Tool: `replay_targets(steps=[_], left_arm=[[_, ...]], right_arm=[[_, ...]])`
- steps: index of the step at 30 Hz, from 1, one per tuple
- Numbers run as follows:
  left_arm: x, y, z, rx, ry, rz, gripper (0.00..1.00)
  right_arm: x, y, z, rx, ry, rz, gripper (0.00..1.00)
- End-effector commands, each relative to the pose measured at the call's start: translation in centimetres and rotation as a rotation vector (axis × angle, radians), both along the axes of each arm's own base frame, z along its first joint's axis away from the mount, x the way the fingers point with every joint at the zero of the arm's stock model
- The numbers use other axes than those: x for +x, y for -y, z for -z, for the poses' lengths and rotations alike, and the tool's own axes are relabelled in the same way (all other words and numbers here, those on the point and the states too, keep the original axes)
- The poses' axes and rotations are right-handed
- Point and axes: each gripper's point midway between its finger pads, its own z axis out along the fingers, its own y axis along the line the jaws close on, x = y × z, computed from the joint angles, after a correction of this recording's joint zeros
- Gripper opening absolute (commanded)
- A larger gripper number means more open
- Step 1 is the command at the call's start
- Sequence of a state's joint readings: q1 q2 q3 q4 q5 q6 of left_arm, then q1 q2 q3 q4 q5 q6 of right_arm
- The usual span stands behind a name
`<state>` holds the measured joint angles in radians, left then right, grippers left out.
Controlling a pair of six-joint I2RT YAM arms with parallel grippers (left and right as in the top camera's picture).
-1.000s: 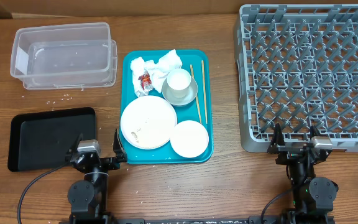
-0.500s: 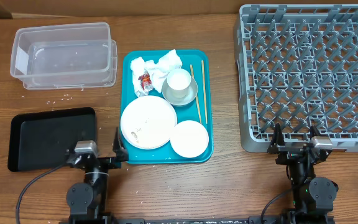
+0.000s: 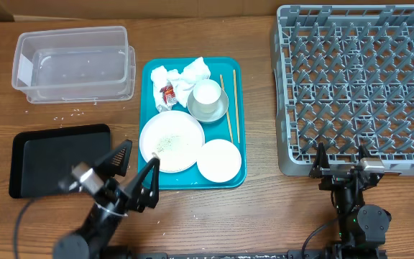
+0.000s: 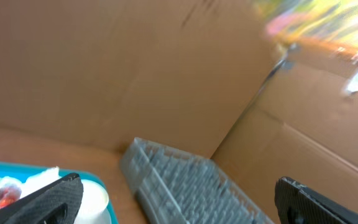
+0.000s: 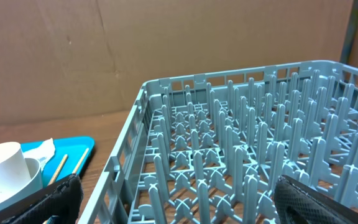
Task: Sort waste into correct bins and load items into the dishwasher
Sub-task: 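Reach the left gripper over the teal tray to the white tissue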
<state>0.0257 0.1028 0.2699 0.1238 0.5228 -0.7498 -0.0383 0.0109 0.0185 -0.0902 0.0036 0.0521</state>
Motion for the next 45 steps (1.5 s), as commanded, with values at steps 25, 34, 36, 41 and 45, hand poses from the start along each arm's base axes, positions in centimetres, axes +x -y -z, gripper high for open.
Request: replay_targets(steps=[25,34,36,41,45], left_arm=[[19.6,1.2,0.8,0.707,-1.090,-0.002,1.00],[24.7,1.6,10.5,1.018,-1.179,-0.048,1.00],[25.1,1.8,12.0,1.048,-1.194,-0.023,1.00],[26.6,1.6,16.1,1.079,-1.238,0.003,0.80],[27.0,1.8,19.5,1.097,-1.292,0.028,0.75]], right_arm=[[0.0,-0.1,0.2,-0.001,0.004,-0.003,1.00],[0.0,-0.1,0.2,-0.001,0.004,-0.003,1.00],[0.0,-0.1,0.2,-0.001,0.004,-0.003,1.00],[0.0,-0.1,0.2,0.000,0.004,-0.003,1.00],[0.0,-0.1,0.2,-0.001,0.004,-0.003,1.00]])
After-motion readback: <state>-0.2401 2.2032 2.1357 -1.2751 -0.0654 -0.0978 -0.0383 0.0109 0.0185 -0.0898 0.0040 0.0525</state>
